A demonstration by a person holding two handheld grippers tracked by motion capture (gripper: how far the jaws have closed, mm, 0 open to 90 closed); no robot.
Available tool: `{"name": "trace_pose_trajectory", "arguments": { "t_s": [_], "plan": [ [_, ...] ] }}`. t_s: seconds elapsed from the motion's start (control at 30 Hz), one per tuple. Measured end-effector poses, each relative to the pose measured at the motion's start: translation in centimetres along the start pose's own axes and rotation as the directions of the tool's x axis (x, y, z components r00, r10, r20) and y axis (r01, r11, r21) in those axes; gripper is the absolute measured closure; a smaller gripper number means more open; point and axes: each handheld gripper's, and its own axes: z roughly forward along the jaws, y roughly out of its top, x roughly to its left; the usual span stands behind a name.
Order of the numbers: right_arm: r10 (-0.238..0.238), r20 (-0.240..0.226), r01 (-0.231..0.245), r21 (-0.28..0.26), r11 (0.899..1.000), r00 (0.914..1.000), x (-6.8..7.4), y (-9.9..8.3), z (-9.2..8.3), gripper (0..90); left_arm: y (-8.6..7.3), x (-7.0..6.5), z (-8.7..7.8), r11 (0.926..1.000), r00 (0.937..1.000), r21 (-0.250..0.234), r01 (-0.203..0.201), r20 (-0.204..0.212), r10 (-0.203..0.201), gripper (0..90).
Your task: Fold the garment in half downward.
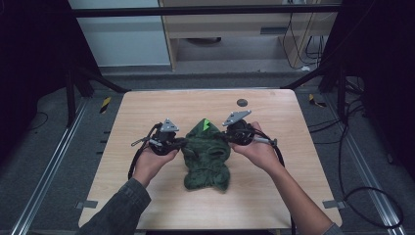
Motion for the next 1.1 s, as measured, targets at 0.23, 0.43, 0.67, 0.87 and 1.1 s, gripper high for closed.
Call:
{"name": "trace_pose_trajectory", "arguments": {
  "t_s": [0.23,0.43,0.67,0.87,1.1],
  "plan": [
    [-0.005,-0.003,0.005,-0.003,1.000,1.0000,0.6,-0.7,-0.1,83.2,-0.5,-0.5,-0.1,1.0000,0.9999,0.000,-0.008,0.008,0.008,81.1],
    [-0.012,-0.010,0.012,-0.001,1.000,0.9999,1.1,-1.2,-0.1,82.7,-1.0,-0.8,0.0,0.9999,0.9999,0.003,-0.011,0.012,0.011,81.1],
    [-0.015,-0.016,0.015,-0.004,1.000,0.9998,1.5,-1.6,-0.3,81.8,-1.3,-1.2,0.0,0.9999,0.9997,0.002,-0.014,0.019,0.014,81.1],
    [-0.016,-0.023,0.016,-0.004,1.000,0.9996,2.0,-2.1,-0.3,80.8,-1.7,-1.5,-0.1,0.9999,0.9995,0.001,-0.016,0.026,0.016,81.1],
    [-0.024,-0.031,0.024,-0.007,1.000,0.9992,2.6,-2.6,-0.4,79.7,-2.4,-2.1,0.0,0.9999,0.9992,0.000,-0.016,0.036,0.016,81.0]
  ]
}}
